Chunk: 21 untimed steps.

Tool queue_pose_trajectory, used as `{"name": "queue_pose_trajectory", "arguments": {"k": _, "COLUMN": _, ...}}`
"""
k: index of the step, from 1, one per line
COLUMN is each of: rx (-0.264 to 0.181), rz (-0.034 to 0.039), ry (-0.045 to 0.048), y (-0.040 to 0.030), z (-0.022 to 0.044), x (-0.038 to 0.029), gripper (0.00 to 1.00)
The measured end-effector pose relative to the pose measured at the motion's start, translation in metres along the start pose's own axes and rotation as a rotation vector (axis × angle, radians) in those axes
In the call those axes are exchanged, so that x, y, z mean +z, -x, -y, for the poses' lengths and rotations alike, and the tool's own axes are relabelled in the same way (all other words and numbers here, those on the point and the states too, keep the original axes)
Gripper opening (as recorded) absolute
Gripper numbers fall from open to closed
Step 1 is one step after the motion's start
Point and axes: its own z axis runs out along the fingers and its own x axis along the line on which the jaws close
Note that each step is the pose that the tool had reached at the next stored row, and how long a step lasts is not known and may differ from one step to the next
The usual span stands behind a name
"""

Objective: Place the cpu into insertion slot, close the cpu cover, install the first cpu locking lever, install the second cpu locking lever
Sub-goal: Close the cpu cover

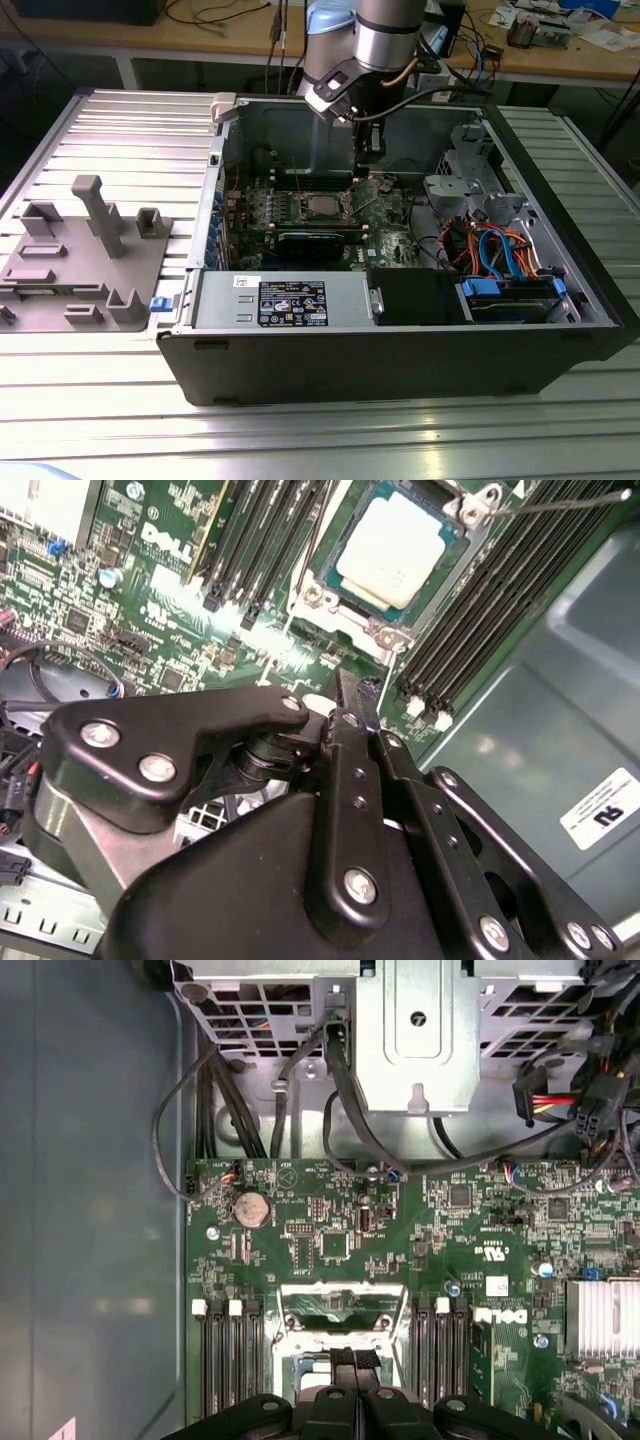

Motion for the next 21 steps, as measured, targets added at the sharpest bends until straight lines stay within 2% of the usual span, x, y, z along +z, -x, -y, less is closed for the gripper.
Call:
{"name": "queue_pose_trajectory", "arguments": {"k": 4, "rx": -0.017, "rz": 0.0002, "ry": 0.0003, "y": 0.0, "z": -0.006, "x": 0.0023, "gripper": 0.11}}
{"name": "queue_pose_trajectory", "arguments": {"k": 7, "rx": -0.018, "rz": -0.0002, "ry": 0.0004, "y": -0.0009, "z": -0.0094, "x": 0.0031, "gripper": 0.11}}
{"name": "queue_pose_trajectory", "arguments": {"k": 21, "rx": -0.023, "rz": 0.0, "ry": 0.0005, "y": -0.0023, "z": -0.0336, "x": 0.0095, "gripper": 0.11}}
